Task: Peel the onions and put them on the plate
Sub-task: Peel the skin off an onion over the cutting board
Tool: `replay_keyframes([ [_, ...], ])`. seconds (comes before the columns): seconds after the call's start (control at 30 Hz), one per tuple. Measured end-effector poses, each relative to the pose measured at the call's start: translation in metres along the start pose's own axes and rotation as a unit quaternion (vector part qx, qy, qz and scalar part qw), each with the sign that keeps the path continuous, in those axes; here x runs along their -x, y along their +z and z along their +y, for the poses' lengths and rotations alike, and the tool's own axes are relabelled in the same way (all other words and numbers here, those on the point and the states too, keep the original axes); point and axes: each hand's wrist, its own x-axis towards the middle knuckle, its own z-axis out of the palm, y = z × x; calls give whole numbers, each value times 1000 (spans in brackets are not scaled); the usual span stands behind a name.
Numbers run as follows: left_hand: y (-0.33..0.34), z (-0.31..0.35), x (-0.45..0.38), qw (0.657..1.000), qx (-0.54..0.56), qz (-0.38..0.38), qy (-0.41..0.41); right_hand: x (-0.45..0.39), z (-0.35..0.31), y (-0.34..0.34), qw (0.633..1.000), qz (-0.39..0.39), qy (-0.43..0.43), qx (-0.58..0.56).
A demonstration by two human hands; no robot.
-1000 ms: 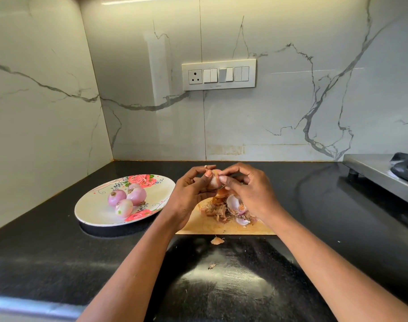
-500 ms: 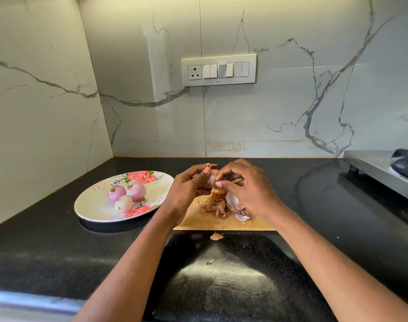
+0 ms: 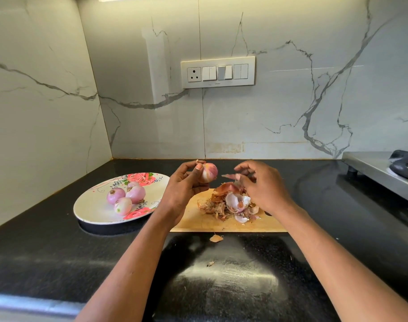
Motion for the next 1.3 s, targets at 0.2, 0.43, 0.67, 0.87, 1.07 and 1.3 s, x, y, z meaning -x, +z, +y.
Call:
replay_keyframes([
  [0.2,2,-1,2,999,-9,-36,-11,7,-21,6,987,-77,-46,-130],
  [0.43,3,-1,3,998,-26,-50,-7,9,-21,6,982,-74,-100,-143],
  [0.67,2,-1,3,998,-48,-47,-10,10,-23,2,980,-80,-87,-161],
  [0.87,3,0,3,997,-59,-44,-10,9,-20,3,983,-60,-86,-153],
  [1.07,4,0,5,996,-75,-55,-1,8,-18,5,990,-15,-86,-108],
  [1.3,4,1,5,996,-69,-49,6,6,-15,3,994,14,-42,-103],
])
